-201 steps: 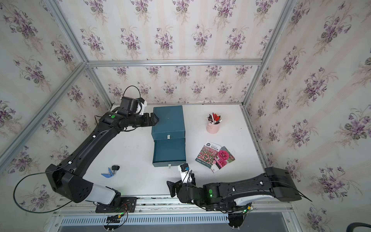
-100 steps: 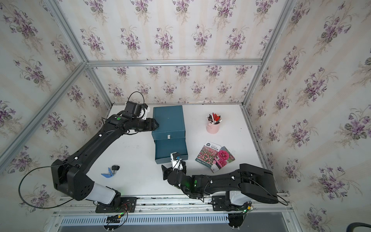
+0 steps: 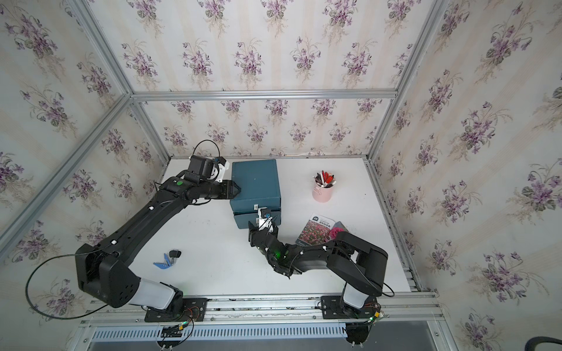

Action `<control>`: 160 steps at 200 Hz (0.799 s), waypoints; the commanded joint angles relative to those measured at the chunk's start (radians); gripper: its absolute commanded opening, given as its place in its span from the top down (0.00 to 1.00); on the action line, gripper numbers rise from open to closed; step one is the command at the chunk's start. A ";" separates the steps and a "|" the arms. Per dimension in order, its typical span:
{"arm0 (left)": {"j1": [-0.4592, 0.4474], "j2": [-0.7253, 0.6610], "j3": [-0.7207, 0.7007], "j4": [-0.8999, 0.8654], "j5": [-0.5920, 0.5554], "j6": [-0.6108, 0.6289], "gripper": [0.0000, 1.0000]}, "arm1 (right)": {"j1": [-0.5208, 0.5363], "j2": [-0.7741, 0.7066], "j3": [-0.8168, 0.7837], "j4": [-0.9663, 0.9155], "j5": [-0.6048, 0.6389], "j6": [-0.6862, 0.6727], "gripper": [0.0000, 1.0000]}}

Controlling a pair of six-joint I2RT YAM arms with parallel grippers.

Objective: Take the seed bags out of the drawer
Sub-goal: Close the drawer in the storage box.

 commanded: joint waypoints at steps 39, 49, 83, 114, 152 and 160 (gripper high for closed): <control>0.002 0.006 -0.020 -0.145 -0.045 0.069 0.49 | -0.022 0.060 0.076 0.075 0.052 -0.064 0.39; 0.001 0.005 -0.023 -0.144 -0.043 0.071 0.50 | -0.024 0.070 0.102 0.035 0.065 -0.055 0.38; 0.004 -0.002 -0.034 -0.134 -0.045 0.067 0.46 | -0.011 0.019 0.073 0.015 0.057 -0.034 0.35; 0.026 -0.008 -0.028 -0.110 -0.031 0.035 0.37 | 0.046 -0.220 -0.120 -0.061 0.099 0.149 0.35; 0.079 0.005 -0.022 0.014 0.049 -0.071 0.29 | 0.009 -0.429 -0.368 -0.049 -0.159 0.479 0.39; 0.081 0.005 -0.030 0.064 0.090 -0.089 0.25 | 0.001 -0.430 -0.398 -0.010 -0.200 0.517 0.39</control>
